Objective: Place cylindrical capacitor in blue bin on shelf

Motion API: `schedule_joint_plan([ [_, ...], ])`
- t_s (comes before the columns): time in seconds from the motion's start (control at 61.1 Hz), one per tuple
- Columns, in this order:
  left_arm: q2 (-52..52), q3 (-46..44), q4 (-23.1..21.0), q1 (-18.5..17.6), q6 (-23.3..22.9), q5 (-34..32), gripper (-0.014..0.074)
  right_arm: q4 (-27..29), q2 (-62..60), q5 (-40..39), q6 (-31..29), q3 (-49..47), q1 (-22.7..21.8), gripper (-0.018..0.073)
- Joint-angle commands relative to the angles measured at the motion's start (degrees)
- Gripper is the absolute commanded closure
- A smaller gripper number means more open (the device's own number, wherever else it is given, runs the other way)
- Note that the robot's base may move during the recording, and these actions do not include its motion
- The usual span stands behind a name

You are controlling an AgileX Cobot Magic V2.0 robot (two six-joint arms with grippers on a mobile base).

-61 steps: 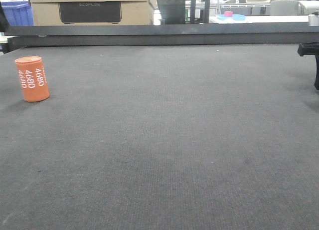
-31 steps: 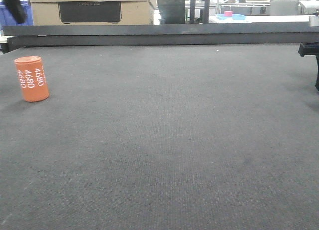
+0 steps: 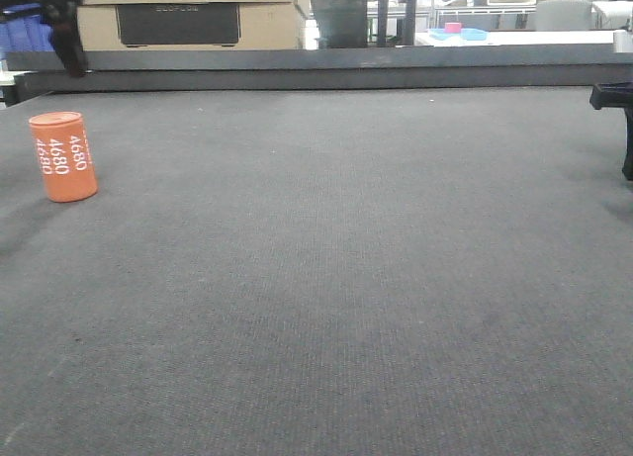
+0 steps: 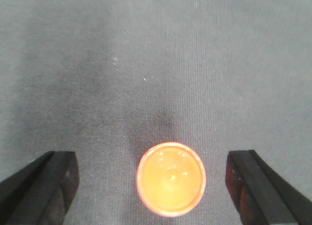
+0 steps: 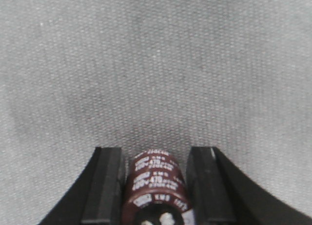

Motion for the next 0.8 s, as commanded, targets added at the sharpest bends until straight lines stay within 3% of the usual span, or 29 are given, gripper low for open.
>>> schedule_joint_plan([
  [0.0,1.88,-2.14,0.96,-1.11,-0.03,1.87,0.0085,0.51,-0.06,0.84,-0.11,-0.25,-0.3,0.0721],
  [0.295,5.48,-2.25,0.96,-0.92,-0.3,4.7,0.0089,0.51,-0.06,0.84,-0.11,-0.25,-0.3,0.0721],
  [0.573,7.85,-2.25,1.33,-0.92,-0.76,1.78,0.0096,0.51,-0.06,1.7,-0.11,-0.25,-0.3,0.0721],
  [0.688,7.85,-2.25,1.73,-0.92,-0.76,2.03,0.0185,0.51,-0.06,2.02,-0.11,-0.25,-0.3,0.0721],
  [0.786,7.85,-2.25,1.81,-0.92,-0.76,2.18,0.0324,0.51,-0.06,2.12,-0.11,-0.25,-0.3,0.0721],
])
